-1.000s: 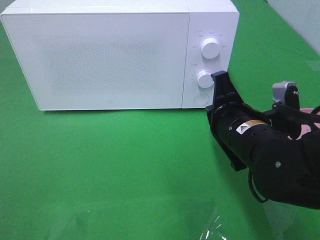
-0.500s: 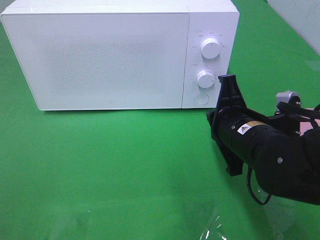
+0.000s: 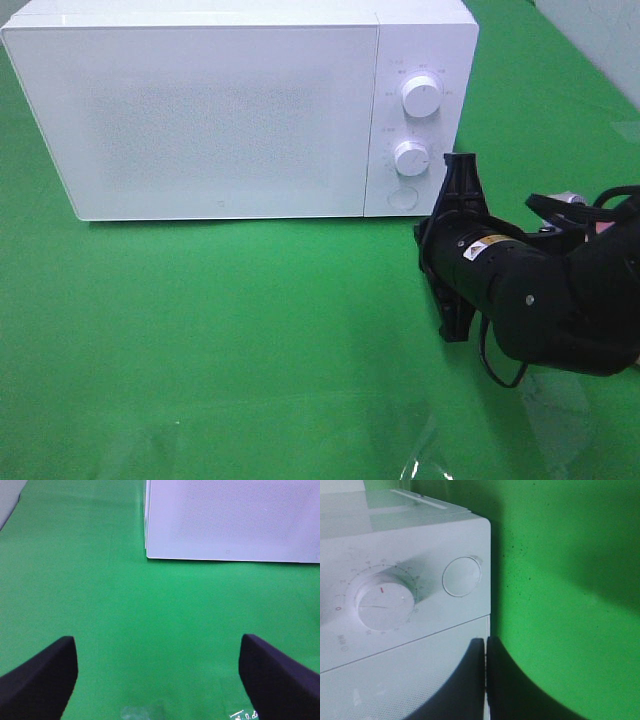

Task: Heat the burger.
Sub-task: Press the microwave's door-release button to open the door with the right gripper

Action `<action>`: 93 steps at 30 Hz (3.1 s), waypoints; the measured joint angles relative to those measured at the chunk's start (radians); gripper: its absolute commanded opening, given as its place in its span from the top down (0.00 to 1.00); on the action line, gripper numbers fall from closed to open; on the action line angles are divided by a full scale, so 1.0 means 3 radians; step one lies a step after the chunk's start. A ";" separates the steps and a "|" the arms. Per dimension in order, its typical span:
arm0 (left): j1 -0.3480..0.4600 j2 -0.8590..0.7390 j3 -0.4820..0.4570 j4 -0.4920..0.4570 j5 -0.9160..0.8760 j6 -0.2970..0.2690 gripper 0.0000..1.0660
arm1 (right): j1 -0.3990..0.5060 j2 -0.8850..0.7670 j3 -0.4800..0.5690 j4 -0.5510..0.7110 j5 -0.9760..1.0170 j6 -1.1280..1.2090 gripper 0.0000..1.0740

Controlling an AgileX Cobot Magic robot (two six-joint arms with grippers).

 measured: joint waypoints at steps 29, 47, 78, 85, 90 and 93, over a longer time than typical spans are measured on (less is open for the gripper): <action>0.0000 0.0000 0.0000 0.0000 0.0000 0.0000 0.25 | -0.0467 0.0740 -0.0857 -0.0307 0.0147 0.0153 1.00; 0.0000 0.0000 0.0000 0.0000 0.0000 0.0000 0.25 | -0.0493 0.0917 -0.1040 -0.0260 0.0053 0.0140 1.00; 0.0000 0.0000 0.0000 0.0000 0.0000 0.0000 0.25 | -0.0510 0.1040 -0.1127 -0.0203 -0.0173 0.0063 1.00; 0.0000 0.0000 0.0000 0.0000 0.0000 0.0000 0.25 | -0.0513 0.1143 -0.1210 -0.0200 -0.0200 0.0023 1.00; 0.0000 0.0000 0.0000 0.0000 0.0000 0.0000 0.25 | -0.0513 0.1153 -0.1227 -0.0180 -0.0200 -0.0020 1.00; 0.0000 0.0000 0.0000 0.0000 0.0000 0.0000 0.25 | -0.0517 0.1153 -0.1227 -0.0180 -0.0187 -0.0020 1.00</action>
